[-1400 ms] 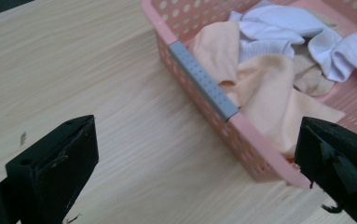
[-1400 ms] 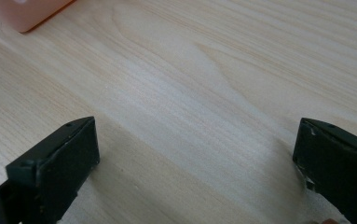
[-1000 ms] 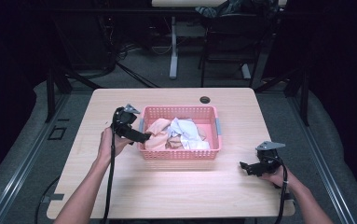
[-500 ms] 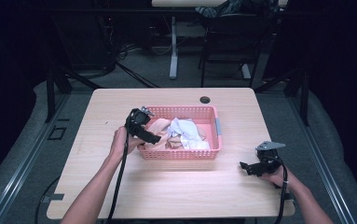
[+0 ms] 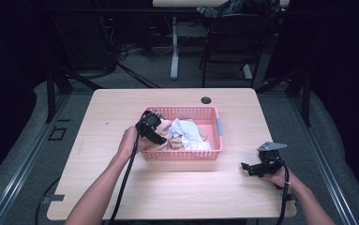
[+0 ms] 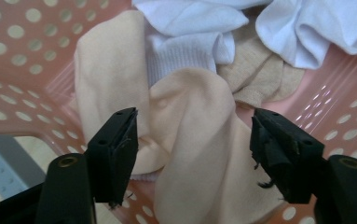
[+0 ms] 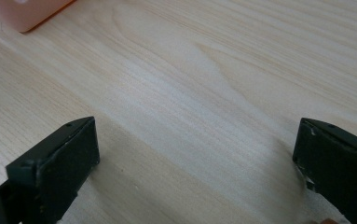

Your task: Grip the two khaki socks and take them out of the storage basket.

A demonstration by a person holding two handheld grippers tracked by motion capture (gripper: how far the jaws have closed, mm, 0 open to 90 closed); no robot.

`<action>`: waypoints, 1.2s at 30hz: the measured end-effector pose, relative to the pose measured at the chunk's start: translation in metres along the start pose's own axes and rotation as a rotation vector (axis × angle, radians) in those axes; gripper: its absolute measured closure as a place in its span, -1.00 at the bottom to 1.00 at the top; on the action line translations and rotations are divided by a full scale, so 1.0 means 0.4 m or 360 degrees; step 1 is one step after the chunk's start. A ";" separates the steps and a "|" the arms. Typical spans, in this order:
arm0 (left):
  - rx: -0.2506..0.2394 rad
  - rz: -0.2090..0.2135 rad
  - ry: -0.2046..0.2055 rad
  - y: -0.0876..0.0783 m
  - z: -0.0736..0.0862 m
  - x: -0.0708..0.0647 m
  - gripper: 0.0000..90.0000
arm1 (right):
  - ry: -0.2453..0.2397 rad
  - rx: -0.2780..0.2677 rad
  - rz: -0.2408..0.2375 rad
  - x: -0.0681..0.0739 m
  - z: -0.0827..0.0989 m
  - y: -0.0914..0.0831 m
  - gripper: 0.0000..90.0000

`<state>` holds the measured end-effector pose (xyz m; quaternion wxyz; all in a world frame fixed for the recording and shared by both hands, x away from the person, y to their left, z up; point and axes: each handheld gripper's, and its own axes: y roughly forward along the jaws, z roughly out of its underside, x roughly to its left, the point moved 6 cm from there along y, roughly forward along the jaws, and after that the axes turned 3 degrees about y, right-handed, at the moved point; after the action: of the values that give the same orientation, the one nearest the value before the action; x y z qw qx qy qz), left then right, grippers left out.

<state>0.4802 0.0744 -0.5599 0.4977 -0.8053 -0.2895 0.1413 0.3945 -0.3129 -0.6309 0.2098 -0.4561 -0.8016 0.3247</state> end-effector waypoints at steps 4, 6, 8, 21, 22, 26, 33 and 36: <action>0.0101 -0.0007 -0.0023 0.015 -0.002 -0.005 -0.09 | 0.0000 -0.0001 0.0000 0.000 0.000 0.000 -1.00; 0.0156 -0.0028 -0.0016 0.022 0.001 -0.005 -0.02 | 0.0000 0.0000 0.0000 0.000 0.000 0.000 -1.00; 0.0189 -0.0029 -0.0019 0.027 0.004 -0.007 0.14 | 0.0000 -0.0001 0.0000 0.000 0.000 0.000 -1.00; 0.0093 -0.0016 0.0008 -0.029 0.000 -0.012 0.88 | -0.0001 0.0000 -0.0001 0.000 0.000 0.000 -1.00; 0.0075 -0.0020 0.0011 -0.039 -0.001 -0.011 0.89 | -0.0001 0.0000 -0.0001 0.000 0.000 0.000 -1.00; 0.0014 -0.0014 0.0010 -0.077 -0.005 -0.010 0.89 | -0.0001 0.0000 0.0000 0.000 0.000 0.000 -1.00; -0.0064 -0.0027 0.0003 -0.135 -0.020 -0.001 0.90 | -0.0001 0.0000 0.0000 0.000 0.000 0.000 -1.00; -0.0082 -0.0027 0.0019 -0.160 -0.029 0.002 0.90 | -0.0001 0.0000 0.0000 0.000 0.000 0.000 -1.00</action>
<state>0.4662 0.0879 -0.4979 0.4796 -0.8162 -0.2969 0.1249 0.3945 -0.3129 -0.6309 0.2096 -0.4560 -0.8016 0.3250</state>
